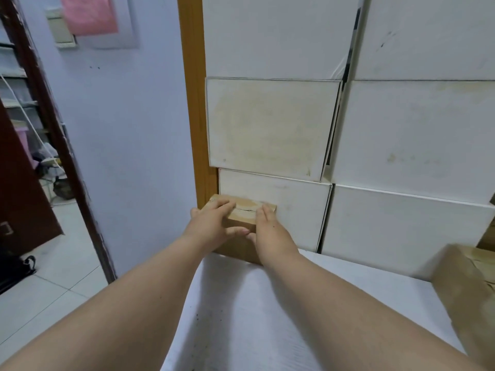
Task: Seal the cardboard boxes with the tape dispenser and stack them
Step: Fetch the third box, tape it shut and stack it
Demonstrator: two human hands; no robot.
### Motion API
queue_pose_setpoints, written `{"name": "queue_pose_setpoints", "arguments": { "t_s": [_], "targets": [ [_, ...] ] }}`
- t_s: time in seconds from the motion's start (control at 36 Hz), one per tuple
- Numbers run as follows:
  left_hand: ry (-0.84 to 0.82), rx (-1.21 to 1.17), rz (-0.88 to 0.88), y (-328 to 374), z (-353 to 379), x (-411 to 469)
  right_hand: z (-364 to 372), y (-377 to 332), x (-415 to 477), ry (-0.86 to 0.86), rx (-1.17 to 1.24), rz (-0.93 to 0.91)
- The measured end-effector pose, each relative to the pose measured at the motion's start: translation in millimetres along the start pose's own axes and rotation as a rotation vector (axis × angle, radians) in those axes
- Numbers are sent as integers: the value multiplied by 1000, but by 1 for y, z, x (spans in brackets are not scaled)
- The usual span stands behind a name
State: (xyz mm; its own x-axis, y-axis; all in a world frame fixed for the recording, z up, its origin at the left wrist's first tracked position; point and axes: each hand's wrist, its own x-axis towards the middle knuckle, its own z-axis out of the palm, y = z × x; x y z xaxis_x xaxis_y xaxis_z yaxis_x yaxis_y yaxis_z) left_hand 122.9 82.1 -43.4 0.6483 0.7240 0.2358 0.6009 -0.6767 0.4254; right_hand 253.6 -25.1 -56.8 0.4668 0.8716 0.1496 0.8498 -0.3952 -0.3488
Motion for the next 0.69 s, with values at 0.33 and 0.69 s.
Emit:
{"name": "queue_pose_setpoints", "arguments": {
  "t_s": [0.33, 0.69],
  "targets": [
    [50, 13, 6, 26, 17, -38, -37, 19, -58, 4, -53, -24],
    [152, 9, 310, 123, 64, -188, -81, 79, -267, 121, -131, 87]
  ]
}}
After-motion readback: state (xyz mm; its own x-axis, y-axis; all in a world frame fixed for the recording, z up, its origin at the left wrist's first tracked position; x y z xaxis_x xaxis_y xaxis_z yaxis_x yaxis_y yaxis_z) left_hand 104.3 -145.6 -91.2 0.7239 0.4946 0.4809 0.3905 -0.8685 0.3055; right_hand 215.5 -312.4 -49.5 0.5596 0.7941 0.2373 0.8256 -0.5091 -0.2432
